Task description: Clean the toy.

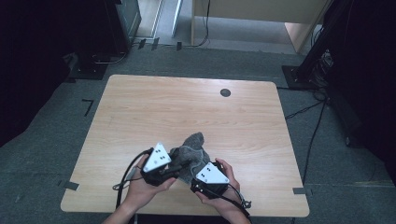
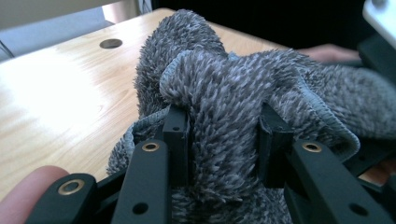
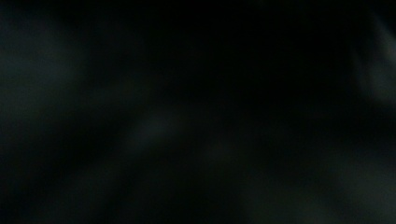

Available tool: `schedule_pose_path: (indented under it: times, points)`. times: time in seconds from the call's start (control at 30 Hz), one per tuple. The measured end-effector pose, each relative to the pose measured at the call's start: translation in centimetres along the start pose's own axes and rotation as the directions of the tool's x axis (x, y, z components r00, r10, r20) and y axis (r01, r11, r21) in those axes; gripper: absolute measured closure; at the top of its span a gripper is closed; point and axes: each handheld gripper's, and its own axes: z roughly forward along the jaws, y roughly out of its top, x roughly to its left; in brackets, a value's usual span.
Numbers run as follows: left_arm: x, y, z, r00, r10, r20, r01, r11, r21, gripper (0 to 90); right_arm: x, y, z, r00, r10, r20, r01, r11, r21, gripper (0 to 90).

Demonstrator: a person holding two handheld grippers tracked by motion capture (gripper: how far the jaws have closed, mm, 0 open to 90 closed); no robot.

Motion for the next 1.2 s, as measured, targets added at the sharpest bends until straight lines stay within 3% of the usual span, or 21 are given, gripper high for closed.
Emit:
schedule_pose_path:
  times: [0.03,0.1,0.17,0.27,0.37,0.5,0.57,0.63,0.67,0.7,0.73,0.77,0.8,0.83,0.9,0.97,1.03,1.07,1.13,1.2]
  points:
    - [-0.1,0.0,0.2,0.9999,0.005,-0.014,-0.005,1.0,0.002,63.5,0.1,0.0,0.0,0.9999,-0.011,0.001,0.011,1.0,0.002,35.0]
    - [0.7,-0.3,0.3,0.9991,-0.026,-0.035,0.026,0.9996,0.015,63.7,0.2,0.0,0.0,0.9998,-0.014,0.01,0.014,1.0,0.008,35.0]
    - [1.8,-0.7,0.1,0.9952,-0.051,-0.084,0.053,0.9982,0.026,63.8,0.1,-0.1,-0.1,0.9998,-0.014,0.011,0.014,1.0,0.009,35.0]
    - [3.1,-1.0,-0.5,0.9884,-0.092,-0.121,0.096,0.995,0.027,63.8,0.0,-0.1,-0.1,0.9999,-0.003,0.01,0.003,1.0,0.005,35.0]
    - [2.7,-0.6,-1.2,0.9907,-0.101,-0.091,0.1,0.9949,-0.011,63.8,0.0,0.1,-0.1,1.0,0.005,-0.001,-0.005,1.0,-0.007,35.0]
    - [0.7,0.2,-1.0,0.9992,-0.037,0.017,0.038,0.9988,-0.032,61.8,0.3,0.1,0.1,0.9999,0.005,-0.016,-0.005,1.0,-0.004,35.0]
    - [0.2,0.1,-0.5,0.9999,-0.008,-0.01,0.008,1.0,-0.005,61.5,0.5,0.2,-0.1,0.9997,0.001,-0.026,-0.001,1.0,-0.011,35.0]
    - [0.8,-0.2,-0.4,0.9988,-0.043,-0.023,0.043,0.9991,0.004,61.6,0.7,0.4,-0.2,0.9996,-0.019,-0.021,0.019,1.0,-0.01,35.0]
    - [1.3,-0.3,-0.4,0.9975,-0.052,-0.049,0.052,0.9985,0.014,61.7,0.7,0.4,-0.1,0.9995,-0.028,-0.015,0.028,1.0,-0.007,35.0]
    - [1.3,-0.3,-0.4,0.9975,-0.052,-0.049,0.052,0.9985,0.014,61.9,0.7,0.4,-0.1,0.9995,-0.027,-0.018,0.027,1.0,-0.009,35.0]
    - [2.3,-0.6,-0.9,0.9909,-0.058,-0.122,0.062,0.9977,0.03,62.0,0.7,0.4,-0.2,0.9995,-0.026,-0.019,0.026,1.0,-0.012,35.0]
    - [2.9,-0.7,-1.1,0.9862,-0.062,-0.154,0.068,0.9971,0.035,62.1,0.7,0.4,-0.2,0.9997,-0.019,-0.014,0.019,1.0,-0.016,35.0]
    - [2.9,-0.7,-1.1,0.9862,-0.062,-0.154,0.068,0.9971,0.035,62.1,0.7,0.4,-0.2,0.9997,-0.019,-0.014,0.019,1.0,-0.016,35.0]
    - [3.8,-0.9,-1.9,0.981,-0.086,-0.174,0.092,0.9955,0.024,62.1,0.3,0.5,-0.2,0.9999,-0.001,-0.012,0.0,1.0,-0.026,35.0]
    - [4.2,-0.9,-2.6,0.9826,-0.13,-0.133,0.13,0.9914,-0.008,62.2,0.1,0.6,-0.2,0.9999,0.008,-0.015,-0.009,1.0,-0.03,35.0]
    - [3.8,-0.6,-2.8,0.9859,-0.153,-0.069,0.151,0.9881,-0.029,62.1,0.0,0.6,-0.1,0.9997,0.015,-0.019,-0.016,0.999,-0.031,35.0]
    - [2.8,-0.4,-2.5,0.9866,-0.159,0.037,0.16,0.9863,-0.039,61.7,0.3,0.7,0.1,0.9995,0.007,-0.03,-0.007,1.0,-0.027,35.0]
    - [2.3,-0.2,-2.2,0.9857,-0.154,0.069,0.156,0.987,-0.036,61.3,0.6,0.7,0.1,0.9994,0.0,-0.035,-0.001,1.0,-0.03,35.0]
    - [1.7,-0.2,-1.5,0.9928,-0.11,0.047,0.111,0.9937,-0.017,60.2,1.0,0.9,0.1,0.9989,-0.019,-0.043,0.017,0.999,-0.039,35.0]
    - [1.9,-0.3,-1.3,0.994,-0.108,0.019,0.108,0.9941,-0.008,60.2,1.2,0.9,-0.1,0.9991,-0.033,-0.025,0.032,0.999,-0.032,35.0]
